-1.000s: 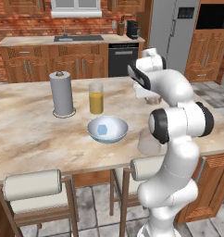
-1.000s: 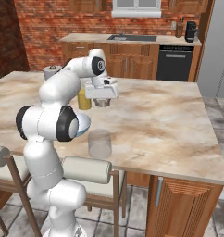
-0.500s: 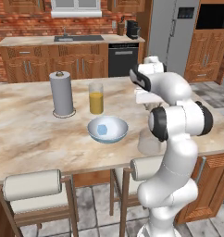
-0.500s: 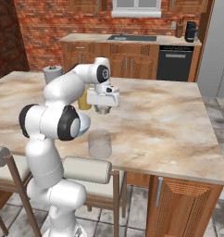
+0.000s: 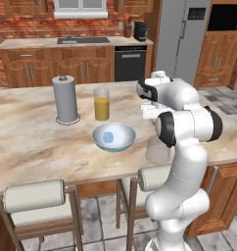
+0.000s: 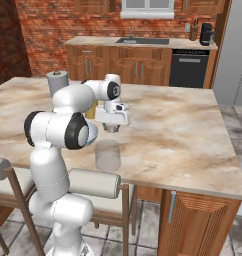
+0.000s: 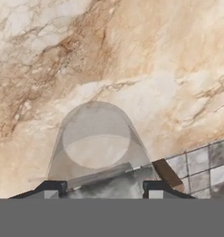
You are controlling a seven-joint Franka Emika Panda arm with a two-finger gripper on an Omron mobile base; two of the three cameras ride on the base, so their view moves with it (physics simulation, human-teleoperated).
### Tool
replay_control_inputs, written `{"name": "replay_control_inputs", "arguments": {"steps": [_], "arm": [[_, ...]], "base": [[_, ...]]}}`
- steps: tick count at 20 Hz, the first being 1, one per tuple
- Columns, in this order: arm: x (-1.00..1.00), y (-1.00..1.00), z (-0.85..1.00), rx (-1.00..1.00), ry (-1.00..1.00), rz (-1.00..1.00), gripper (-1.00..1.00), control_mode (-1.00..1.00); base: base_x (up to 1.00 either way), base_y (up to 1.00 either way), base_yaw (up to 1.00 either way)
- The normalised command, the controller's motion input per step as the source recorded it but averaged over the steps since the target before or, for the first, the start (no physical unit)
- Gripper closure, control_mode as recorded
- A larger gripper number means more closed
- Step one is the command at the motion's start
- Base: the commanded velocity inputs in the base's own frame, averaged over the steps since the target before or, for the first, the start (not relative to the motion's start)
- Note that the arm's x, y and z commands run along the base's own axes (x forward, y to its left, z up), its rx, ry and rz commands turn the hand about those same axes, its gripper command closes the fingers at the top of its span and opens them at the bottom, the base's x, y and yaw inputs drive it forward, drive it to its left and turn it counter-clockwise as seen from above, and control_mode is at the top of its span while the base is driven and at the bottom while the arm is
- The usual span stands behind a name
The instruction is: There are two ice cubes in the ice bowl. Place both ice cubes in the glass cup.
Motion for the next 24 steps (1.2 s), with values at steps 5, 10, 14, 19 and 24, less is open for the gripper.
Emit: {"name": "replay_control_inputs", "arguments": {"steps": [5, 10, 14, 19, 24], "arm": [[-0.12, 0.00, -0.24, 0.09, -0.07, 0.00, 1.00, -1.00], [-0.32, 0.00, -0.10, 0.05, -0.10, 0.00, 1.00, -1.00], [-0.28, 0.00, -0.11, 0.00, -0.15, 0.00, 1.00, -1.00], [0.15, 0.02, -0.05, 0.00, -0.11, 0.00, 1.00, -1.00], [0.30, 0.01, -0.21, 0.00, -0.01, 0.00, 1.00, -1.00]], "base": [[0.00, 0.00, 0.00], [0.00, 0.00, 0.00], [0.00, 0.00, 0.00], [0.00, 0.00, 0.00], [0.00, 0.00, 0.00]]}}
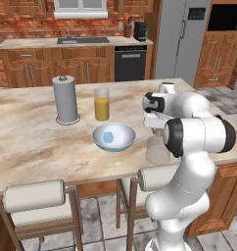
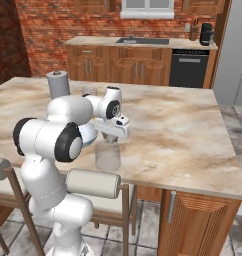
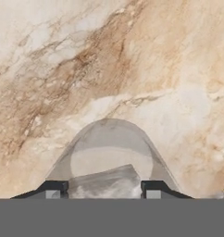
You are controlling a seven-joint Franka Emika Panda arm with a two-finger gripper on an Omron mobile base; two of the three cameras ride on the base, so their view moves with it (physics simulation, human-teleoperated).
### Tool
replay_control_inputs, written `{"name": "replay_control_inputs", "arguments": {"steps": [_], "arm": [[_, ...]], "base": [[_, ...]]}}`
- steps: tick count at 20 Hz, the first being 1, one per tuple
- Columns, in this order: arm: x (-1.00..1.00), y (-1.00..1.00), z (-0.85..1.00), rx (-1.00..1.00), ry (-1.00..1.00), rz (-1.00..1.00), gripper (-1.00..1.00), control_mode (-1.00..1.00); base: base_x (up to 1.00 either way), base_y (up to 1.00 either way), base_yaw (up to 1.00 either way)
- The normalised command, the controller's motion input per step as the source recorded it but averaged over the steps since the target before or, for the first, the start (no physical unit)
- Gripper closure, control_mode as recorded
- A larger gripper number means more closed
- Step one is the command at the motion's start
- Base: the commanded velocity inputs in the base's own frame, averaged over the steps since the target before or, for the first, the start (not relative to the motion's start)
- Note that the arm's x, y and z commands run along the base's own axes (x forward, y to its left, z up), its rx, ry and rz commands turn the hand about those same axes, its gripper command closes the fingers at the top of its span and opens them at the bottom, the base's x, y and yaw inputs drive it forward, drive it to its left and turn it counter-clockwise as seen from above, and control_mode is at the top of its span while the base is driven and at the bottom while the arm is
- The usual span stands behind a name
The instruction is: There are two ice cubes in the ice bowl. Place both ice cubes in the glass cup.
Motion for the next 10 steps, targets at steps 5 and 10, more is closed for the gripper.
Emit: {"name": "replay_control_inputs", "arguments": {"steps": [5, 10], "arm": [[0.21, 0.04, -0.36, -0.01, 0.00, 0.00, 1.00, -1.00], [0.03, 0.01, -0.34, 0.00, 0.00, 0.00, 1.00, -1.00]], "base": [[0.00, 0.00, 0.00], [0.00, 0.00, 0.00]]}}
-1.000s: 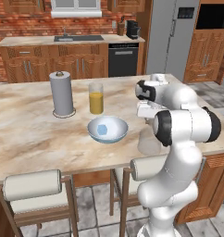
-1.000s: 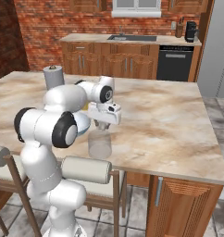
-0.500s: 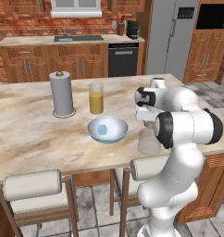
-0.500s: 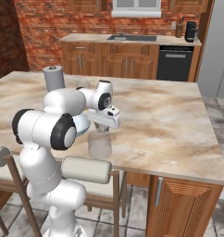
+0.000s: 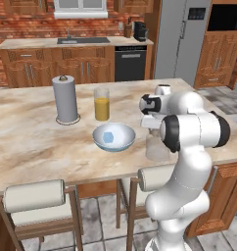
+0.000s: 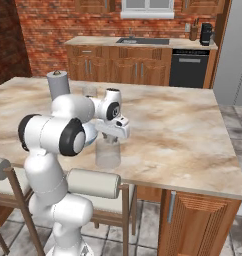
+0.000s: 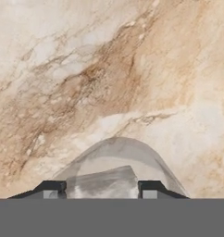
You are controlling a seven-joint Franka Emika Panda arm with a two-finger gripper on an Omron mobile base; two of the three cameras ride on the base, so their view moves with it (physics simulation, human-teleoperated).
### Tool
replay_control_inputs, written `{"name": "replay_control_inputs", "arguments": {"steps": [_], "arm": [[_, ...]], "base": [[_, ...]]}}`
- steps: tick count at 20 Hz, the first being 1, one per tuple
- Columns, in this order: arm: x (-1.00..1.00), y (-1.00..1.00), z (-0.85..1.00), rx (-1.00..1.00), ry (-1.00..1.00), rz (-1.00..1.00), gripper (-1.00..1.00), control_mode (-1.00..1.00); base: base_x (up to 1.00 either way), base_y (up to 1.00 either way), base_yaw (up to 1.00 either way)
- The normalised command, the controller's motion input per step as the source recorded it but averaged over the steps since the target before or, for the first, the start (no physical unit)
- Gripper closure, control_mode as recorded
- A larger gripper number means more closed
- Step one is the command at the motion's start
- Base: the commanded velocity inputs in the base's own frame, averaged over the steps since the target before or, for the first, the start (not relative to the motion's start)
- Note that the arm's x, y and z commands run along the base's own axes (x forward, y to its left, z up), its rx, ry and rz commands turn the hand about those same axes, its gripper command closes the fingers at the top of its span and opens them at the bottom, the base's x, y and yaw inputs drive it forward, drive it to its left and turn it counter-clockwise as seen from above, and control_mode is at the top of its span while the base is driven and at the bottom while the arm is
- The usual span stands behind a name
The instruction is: There are two ice cubes in the ice bowl. Place both ice cubes in the glass cup.
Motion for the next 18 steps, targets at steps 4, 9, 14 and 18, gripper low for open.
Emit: {"name": "replay_control_inputs", "arguments": {"steps": [4, 9, 14, 18], "arm": [[-0.06, 0.00, -0.09, 0.00, 0.00, 0.00, 1.00, -1.00], [-0.23, 0.00, 0.00, 0.00, -0.02, 0.00, 1.00, -1.00], [-0.09, 0.00, 0.25, 0.00, -0.15, 0.00, 1.00, -1.00], [-0.17, 0.00, 0.23, 0.00, -0.14, 0.00, 1.00, -1.00]], "base": [[0.00, 0.00, 0.00], [0.00, 0.00, 0.00], [0.00, 0.00, 0.00], [0.00, 0.00, 0.00]]}}
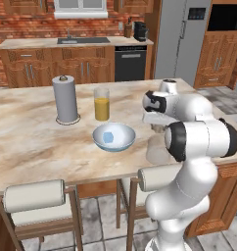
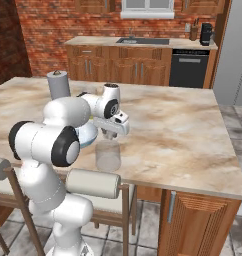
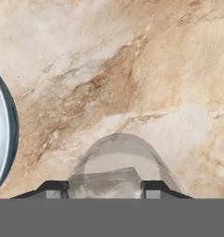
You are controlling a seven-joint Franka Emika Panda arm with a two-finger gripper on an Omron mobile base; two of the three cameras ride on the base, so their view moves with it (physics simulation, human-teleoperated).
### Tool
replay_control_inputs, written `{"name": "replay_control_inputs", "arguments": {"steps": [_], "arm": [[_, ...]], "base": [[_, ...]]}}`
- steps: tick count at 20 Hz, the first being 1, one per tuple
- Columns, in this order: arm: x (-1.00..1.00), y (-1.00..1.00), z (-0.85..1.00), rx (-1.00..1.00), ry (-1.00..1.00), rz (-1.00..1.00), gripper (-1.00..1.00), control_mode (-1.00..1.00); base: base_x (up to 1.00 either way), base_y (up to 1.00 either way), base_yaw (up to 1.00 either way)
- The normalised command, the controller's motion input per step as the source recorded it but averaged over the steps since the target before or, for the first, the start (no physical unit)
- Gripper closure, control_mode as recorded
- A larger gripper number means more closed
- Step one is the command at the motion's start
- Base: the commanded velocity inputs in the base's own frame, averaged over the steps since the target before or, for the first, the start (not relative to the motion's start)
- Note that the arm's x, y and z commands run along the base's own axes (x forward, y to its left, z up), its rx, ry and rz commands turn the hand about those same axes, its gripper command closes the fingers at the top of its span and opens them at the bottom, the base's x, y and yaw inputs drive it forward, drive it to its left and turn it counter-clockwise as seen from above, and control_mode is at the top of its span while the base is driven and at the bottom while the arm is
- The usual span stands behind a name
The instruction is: There are two ice cubes in the ice bowl. Place both ice cubes in the glass cup.
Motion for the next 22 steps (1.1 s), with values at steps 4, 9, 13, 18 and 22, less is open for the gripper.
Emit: {"name": "replay_control_inputs", "arguments": {"steps": [4, 9, 13, 18, 22], "arm": [[-0.50, 0.00, -0.03, -0.01, -0.01, 0.00, 1.00, -1.00], [-0.17, 0.00, -0.03, -0.01, 0.00, 0.00, 1.00, -1.00], [0.00, 0.03, -0.03, 0.00, 0.00, 0.00, 1.00, -1.00], [0.00, 0.06, -0.17, -0.01, 0.00, 0.00, 1.00, -1.00], [0.00, 0.07, -0.18, -0.01, 0.00, 0.00, 1.00, -1.00]], "base": [[0.00, 0.00, 0.00], [0.00, 0.00, 0.00], [0.00, 0.00, 0.00], [0.00, 0.00, 0.00], [0.00, 0.00, 0.00]]}}
